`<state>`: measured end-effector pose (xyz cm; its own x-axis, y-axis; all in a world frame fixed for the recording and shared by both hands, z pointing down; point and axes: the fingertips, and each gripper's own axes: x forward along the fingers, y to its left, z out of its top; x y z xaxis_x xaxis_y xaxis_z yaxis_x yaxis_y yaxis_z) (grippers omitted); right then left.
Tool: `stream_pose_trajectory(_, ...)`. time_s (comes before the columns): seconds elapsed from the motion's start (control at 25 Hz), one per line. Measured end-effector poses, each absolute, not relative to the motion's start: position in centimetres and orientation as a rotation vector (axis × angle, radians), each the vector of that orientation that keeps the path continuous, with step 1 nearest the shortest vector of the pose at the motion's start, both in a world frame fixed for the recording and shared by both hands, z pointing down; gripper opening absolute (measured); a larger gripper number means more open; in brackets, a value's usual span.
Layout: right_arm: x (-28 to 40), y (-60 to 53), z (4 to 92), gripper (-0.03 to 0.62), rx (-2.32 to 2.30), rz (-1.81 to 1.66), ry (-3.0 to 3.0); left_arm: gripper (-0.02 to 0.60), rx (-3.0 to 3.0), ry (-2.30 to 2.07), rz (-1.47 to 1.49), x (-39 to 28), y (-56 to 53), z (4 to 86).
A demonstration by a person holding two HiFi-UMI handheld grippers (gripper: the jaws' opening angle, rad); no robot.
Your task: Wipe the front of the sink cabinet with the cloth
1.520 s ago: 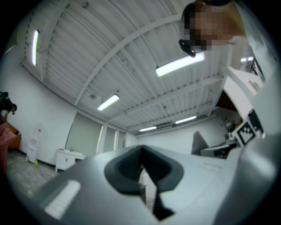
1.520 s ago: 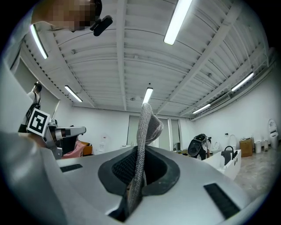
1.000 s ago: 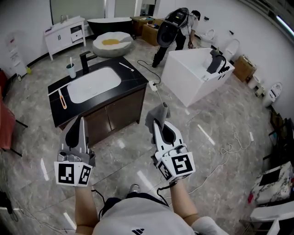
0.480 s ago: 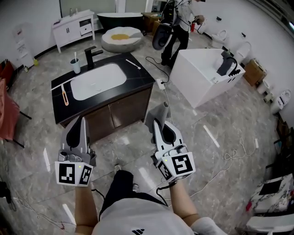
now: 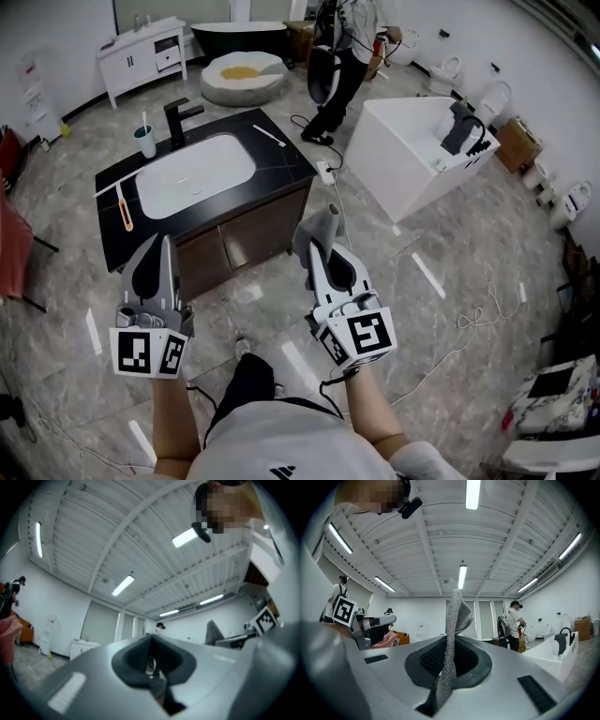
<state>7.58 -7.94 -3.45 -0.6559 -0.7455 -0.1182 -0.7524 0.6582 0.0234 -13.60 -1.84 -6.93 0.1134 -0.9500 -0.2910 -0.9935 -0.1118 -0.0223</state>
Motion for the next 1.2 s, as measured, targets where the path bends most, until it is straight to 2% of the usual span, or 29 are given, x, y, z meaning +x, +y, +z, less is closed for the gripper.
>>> stream_pose_trajectory(0.6, -0.1, -18.6, -3.1, 0.003, -1.214, 0.118, 2.824, 0.005, -2.191, 1.929, 0.266, -19.3, -13.0, -6.2)
stream_pose_trajectory(1.2, -5.7, -21.9, 1.6, 0.005, -1.029, -0.016, 2.966, 0.005, -2.147, 2.040, 0.200, -21.8, -15.3, -2.9)
